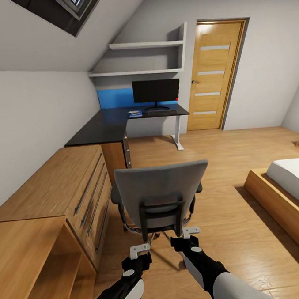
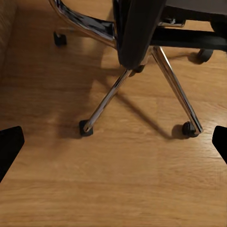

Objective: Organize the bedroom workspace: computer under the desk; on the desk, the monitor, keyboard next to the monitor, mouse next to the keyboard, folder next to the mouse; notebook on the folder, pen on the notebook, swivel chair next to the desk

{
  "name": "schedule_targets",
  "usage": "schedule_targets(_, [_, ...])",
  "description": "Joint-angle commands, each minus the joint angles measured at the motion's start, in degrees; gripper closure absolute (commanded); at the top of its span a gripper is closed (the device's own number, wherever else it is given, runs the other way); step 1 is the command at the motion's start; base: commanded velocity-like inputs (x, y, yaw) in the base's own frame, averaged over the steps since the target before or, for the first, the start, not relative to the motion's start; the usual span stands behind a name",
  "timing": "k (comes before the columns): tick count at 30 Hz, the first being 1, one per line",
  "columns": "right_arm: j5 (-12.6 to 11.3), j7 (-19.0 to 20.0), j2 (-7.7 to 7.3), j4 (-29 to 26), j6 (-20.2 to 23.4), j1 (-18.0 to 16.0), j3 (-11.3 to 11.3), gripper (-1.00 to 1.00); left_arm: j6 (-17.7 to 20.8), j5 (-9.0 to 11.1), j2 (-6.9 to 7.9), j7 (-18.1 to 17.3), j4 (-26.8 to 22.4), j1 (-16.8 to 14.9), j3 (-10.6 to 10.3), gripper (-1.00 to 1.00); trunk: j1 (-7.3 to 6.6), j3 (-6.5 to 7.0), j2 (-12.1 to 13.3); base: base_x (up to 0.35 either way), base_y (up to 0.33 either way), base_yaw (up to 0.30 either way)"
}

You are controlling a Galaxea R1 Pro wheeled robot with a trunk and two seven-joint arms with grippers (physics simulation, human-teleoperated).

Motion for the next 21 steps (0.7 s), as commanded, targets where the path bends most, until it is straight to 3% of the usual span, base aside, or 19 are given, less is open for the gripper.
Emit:
schedule_targets(1, [-0.6, -0.4, -0.03, 0.0, -0.3, 0.0, 0.5, -1.00, -0.2, 0.6, -0.02, 0.3, -0.1, -0.1, -0.5, -1.00, 0.22, -0.24, -0.4, 0.000, 0.000, 0.000])
schedule_targets(5, [-0.4, -0.4, -0.08, -0.1, -0.5, 0.0, 0.5, -1.00, 0.5, 0.6, -0.04, 0.5, -1.9, -1.6, -0.4, -1.00, 1.10, -0.95, -2.0, 0.000, 0.000, 0.000])
schedule_targets(10, [-0.4, -0.4, -0.10, -0.1, -0.6, 0.0, 0.6, -1.00, 7.0, 1.0, 0.17, 0.6, -3.1, -5.3, 0.1, -1.00, 2.20, -1.85, -4.1, 0.000, 0.000, 0.000])
schedule_targets(12, [-0.4, -0.4, -0.12, -0.1, -0.6, 0.0, 0.6, -1.00, 7.9, 1.2, 0.12, 0.5, -2.8, -5.8, 0.8, -1.00, 2.64, -2.21, -4.9, 0.000, 0.000, 0.000])
schedule_targets(17, [-0.4, -0.4, -0.19, -0.1, -0.6, 0.0, 0.6, -1.00, 8.3, 1.4, 0.10, -0.1, -0.8, -6.1, 2.7, -1.00, 3.74, -3.11, -6.9, 0.000, 0.000, 0.000])
schedule_targets(21, [-0.4, -0.4, -0.48, -0.1, -0.6, 0.0, 0.6, -1.00, 7.0, 1.4, 0.22, -2.6, 3.5, -6.2, 4.3, -1.00, 4.61, -3.83, -8.5, 0.000, 0.000, 0.000])
